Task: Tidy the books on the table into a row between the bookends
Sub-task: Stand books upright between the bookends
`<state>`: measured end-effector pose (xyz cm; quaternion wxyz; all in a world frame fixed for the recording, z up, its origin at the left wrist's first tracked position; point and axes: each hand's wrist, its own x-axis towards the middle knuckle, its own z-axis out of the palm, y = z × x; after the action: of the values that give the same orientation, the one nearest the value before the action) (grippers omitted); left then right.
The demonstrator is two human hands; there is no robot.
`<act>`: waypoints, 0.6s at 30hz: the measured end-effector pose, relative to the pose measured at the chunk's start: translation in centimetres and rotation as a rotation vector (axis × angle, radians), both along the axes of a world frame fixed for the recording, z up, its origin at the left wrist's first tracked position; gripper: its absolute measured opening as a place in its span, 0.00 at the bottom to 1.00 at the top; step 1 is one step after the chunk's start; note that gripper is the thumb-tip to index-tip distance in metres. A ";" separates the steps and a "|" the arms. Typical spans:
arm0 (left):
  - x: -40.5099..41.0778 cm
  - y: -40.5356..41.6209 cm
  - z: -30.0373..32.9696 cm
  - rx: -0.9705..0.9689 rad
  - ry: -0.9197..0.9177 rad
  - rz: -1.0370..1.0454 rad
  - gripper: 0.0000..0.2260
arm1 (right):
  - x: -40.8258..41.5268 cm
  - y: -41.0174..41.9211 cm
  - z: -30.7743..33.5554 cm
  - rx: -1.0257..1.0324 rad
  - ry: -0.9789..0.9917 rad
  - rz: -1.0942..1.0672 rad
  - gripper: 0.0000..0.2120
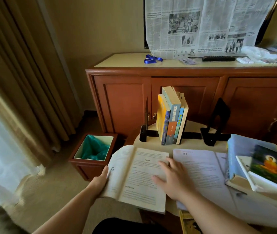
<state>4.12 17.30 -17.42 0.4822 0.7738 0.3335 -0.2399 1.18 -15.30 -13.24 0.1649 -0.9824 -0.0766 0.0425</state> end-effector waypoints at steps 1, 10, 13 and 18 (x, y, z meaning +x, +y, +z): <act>-0.9 -0.2 0.5 -0.042 0.038 0.019 0.46 | 0.0 0.0 -0.2 -0.002 -0.011 0.003 0.36; -2.2 0.4 3.1 0.175 -0.218 0.097 0.36 | 0.1 -0.1 -0.8 -0.019 -0.052 -0.006 0.37; -2.8 0.3 5.8 0.268 -0.367 0.074 0.32 | 0.1 -0.1 -0.9 -0.017 -0.059 -0.010 0.40; -3.8 0.0 9.6 0.317 -0.524 0.085 0.35 | 0.1 -0.1 -1.1 -0.015 -0.062 -0.026 0.41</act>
<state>0.34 17.25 -7.86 0.4346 0.8603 0.2630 0.0430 1.28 -15.36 -14.38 0.1558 -0.9854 -0.0683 0.0104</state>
